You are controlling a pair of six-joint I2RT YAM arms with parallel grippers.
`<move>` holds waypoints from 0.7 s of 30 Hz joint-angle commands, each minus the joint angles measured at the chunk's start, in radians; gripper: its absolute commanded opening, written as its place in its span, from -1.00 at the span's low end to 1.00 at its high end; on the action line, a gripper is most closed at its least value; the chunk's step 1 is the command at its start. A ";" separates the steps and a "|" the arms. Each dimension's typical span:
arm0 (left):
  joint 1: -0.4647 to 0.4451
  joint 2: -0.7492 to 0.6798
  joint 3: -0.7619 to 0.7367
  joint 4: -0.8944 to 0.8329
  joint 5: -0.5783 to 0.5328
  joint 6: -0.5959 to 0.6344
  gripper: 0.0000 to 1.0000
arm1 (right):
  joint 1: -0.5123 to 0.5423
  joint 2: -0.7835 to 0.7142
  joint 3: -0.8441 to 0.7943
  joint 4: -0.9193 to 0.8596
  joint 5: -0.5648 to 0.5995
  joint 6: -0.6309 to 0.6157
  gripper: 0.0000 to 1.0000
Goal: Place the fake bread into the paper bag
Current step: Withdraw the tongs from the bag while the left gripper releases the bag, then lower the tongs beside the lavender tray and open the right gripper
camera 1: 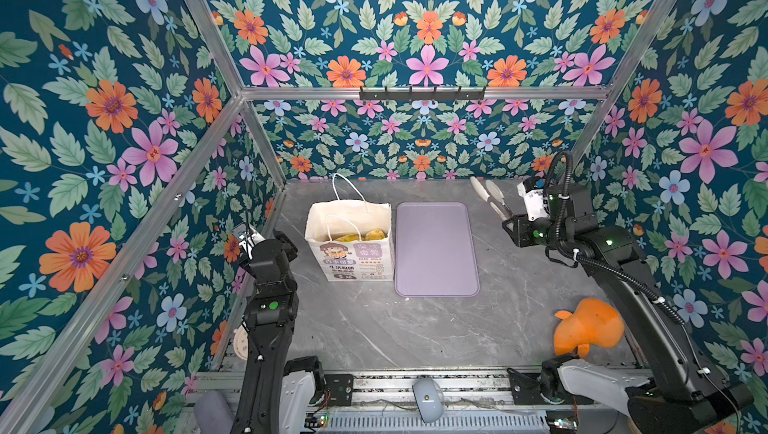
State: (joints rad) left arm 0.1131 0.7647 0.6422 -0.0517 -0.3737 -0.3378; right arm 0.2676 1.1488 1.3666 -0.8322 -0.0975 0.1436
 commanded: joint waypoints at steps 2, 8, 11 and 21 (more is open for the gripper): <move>0.020 0.017 -0.092 0.162 0.001 -0.008 0.50 | -0.037 0.000 -0.097 0.129 0.070 0.063 -0.28; 0.020 0.045 -0.270 0.382 -0.001 0.087 0.53 | -0.079 0.076 -0.196 0.164 0.175 0.110 -0.29; 0.019 0.101 -0.335 0.476 0.004 0.101 0.56 | -0.090 0.115 -0.245 0.196 0.239 0.129 -0.28; 0.007 0.232 -0.500 0.782 0.030 0.142 0.60 | -0.115 0.322 -0.331 0.308 0.271 0.190 -0.27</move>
State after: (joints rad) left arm 0.1207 0.9890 0.1593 0.5823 -0.3607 -0.2302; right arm 0.1547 1.4384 1.0367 -0.5865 0.1429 0.2970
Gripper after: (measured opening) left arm 0.800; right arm 0.364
